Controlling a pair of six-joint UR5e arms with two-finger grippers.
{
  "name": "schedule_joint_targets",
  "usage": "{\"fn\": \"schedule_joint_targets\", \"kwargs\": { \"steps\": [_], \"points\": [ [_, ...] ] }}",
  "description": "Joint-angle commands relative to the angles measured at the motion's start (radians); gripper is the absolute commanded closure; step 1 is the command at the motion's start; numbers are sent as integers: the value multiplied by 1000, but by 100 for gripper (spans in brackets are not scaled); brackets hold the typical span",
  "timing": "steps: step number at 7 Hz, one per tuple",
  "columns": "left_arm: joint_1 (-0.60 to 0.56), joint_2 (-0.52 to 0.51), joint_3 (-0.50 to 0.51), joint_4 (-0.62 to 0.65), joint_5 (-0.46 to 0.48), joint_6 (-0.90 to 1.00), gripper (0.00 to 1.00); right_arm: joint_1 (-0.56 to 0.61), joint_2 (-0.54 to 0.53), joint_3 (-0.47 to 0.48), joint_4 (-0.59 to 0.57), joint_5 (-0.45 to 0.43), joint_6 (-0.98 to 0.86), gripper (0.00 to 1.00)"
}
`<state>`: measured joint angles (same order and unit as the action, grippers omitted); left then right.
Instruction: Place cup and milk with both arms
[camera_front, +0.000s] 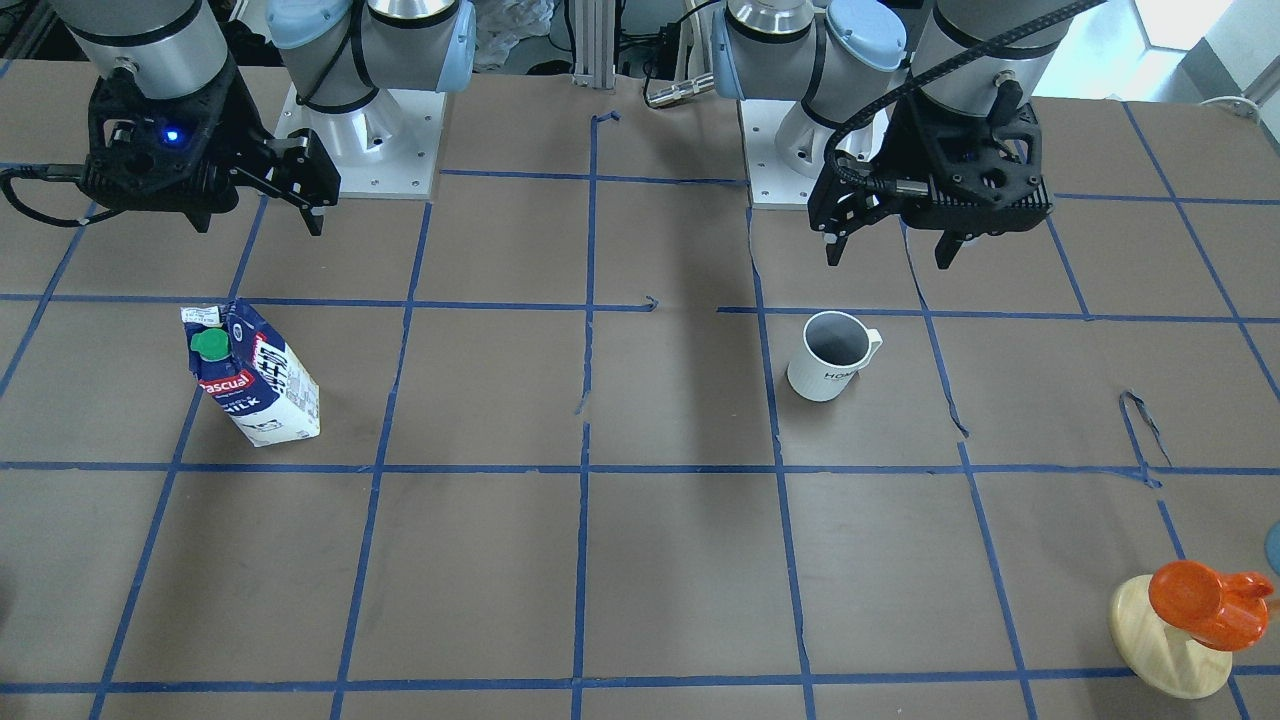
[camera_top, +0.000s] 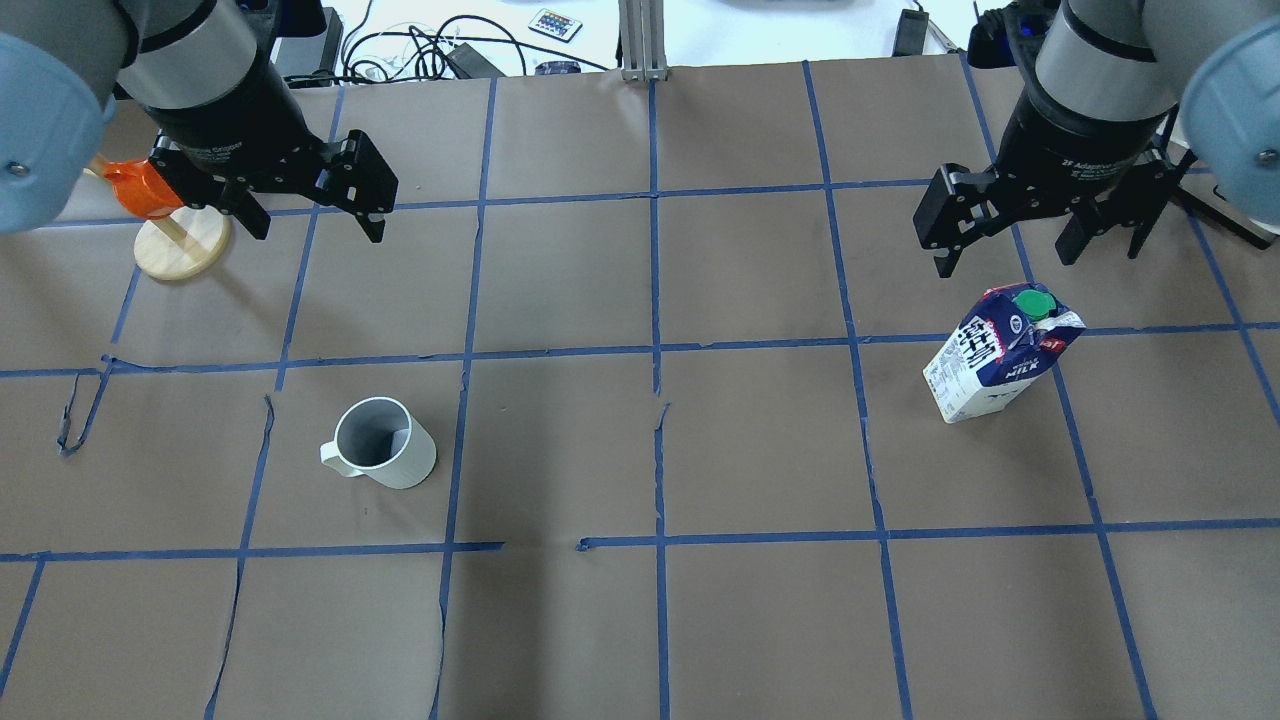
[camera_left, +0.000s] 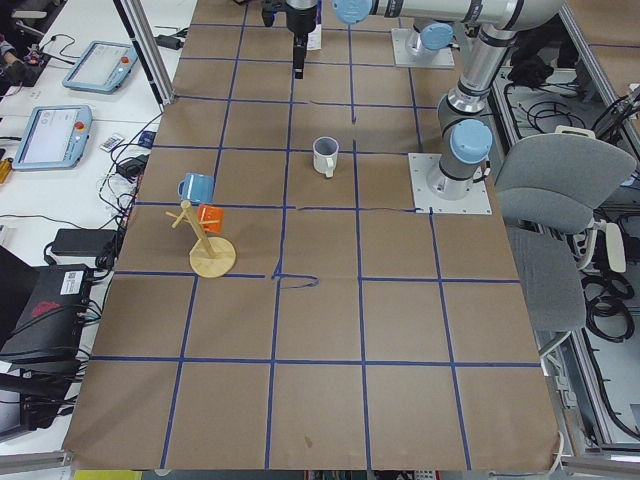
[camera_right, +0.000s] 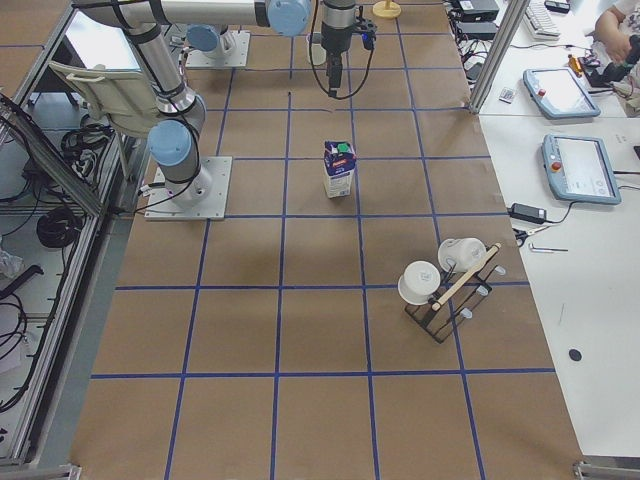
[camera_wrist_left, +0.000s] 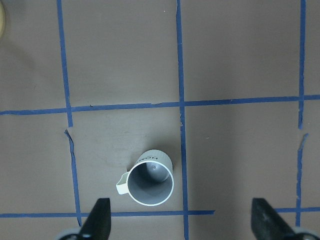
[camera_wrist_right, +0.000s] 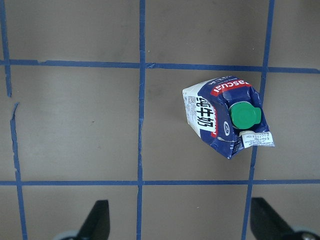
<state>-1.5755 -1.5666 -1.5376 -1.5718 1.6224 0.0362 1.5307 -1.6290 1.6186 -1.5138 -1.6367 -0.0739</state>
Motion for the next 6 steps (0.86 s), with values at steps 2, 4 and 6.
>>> {"fn": "schedule_joint_targets", "kwargs": {
  "steps": [2, 4, 6],
  "points": [
    [0, 10, -12, -1, 1, -2, 0, 0, 0, 1, 1, 0, 0, 0],
    [-1, 16, -15, -2, -1, -2, 0, 0, 0, 1, 1, 0, 0, 0],
    [0, 17, -16, -2, -1, -1, 0, 0, 0, 1, 1, 0, -1, 0]
  ]
}}
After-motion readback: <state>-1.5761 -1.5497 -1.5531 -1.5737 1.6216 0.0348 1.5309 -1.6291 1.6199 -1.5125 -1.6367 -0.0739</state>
